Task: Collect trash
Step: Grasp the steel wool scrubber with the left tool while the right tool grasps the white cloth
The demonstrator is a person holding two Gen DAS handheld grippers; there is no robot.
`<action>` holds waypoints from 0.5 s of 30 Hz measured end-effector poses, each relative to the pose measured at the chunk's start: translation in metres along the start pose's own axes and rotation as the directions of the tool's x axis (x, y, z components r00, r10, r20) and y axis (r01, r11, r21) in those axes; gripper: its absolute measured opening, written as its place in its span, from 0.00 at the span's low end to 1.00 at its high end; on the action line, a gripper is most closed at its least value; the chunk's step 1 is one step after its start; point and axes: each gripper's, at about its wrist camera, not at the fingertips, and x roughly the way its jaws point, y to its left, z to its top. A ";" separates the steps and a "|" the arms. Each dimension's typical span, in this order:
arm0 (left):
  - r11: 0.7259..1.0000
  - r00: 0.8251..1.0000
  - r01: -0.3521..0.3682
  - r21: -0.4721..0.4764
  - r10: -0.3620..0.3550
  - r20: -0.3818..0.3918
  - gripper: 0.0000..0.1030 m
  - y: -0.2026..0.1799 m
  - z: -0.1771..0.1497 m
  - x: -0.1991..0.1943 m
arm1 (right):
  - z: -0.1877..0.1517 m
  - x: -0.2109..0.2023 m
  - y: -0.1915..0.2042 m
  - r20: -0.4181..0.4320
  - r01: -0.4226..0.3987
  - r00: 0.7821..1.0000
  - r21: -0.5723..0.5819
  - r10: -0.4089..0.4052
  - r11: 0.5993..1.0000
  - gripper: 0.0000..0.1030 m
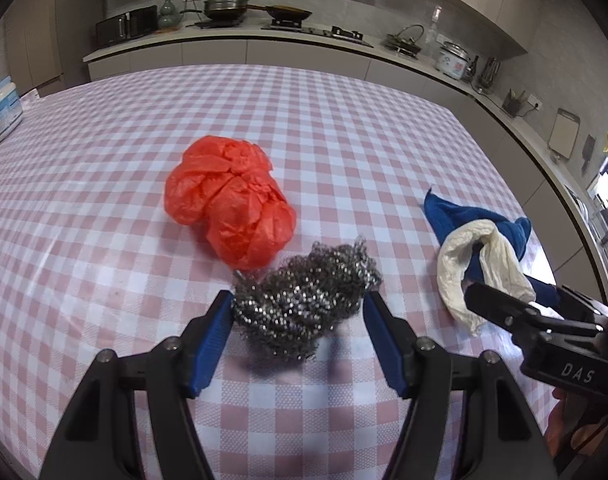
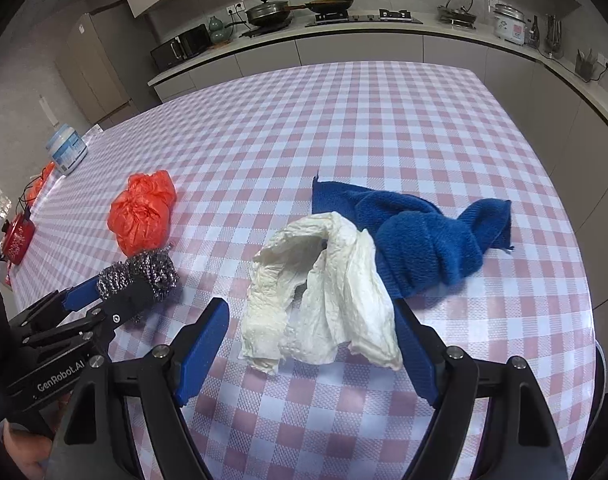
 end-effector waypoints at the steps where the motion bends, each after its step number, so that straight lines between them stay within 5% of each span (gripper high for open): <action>1: 1.000 1.000 0.006 0.005 -0.006 -0.003 0.63 0.000 -0.002 0.001 | -0.001 0.002 0.001 0.001 0.004 1.000 -0.006 -0.004 1.000 0.80; 7: 1.000 1.000 0.010 0.017 -0.010 -0.011 0.45 -0.002 -0.006 0.004 | -0.002 0.013 0.002 -0.009 0.010 1.000 -0.012 -0.010 1.000 0.78; 15: 0.999 1.000 0.029 0.037 -0.029 -0.006 0.30 -0.011 -0.008 -0.002 | 0.000 0.018 0.001 -0.010 -0.005 1.000 -0.027 0.005 1.000 0.26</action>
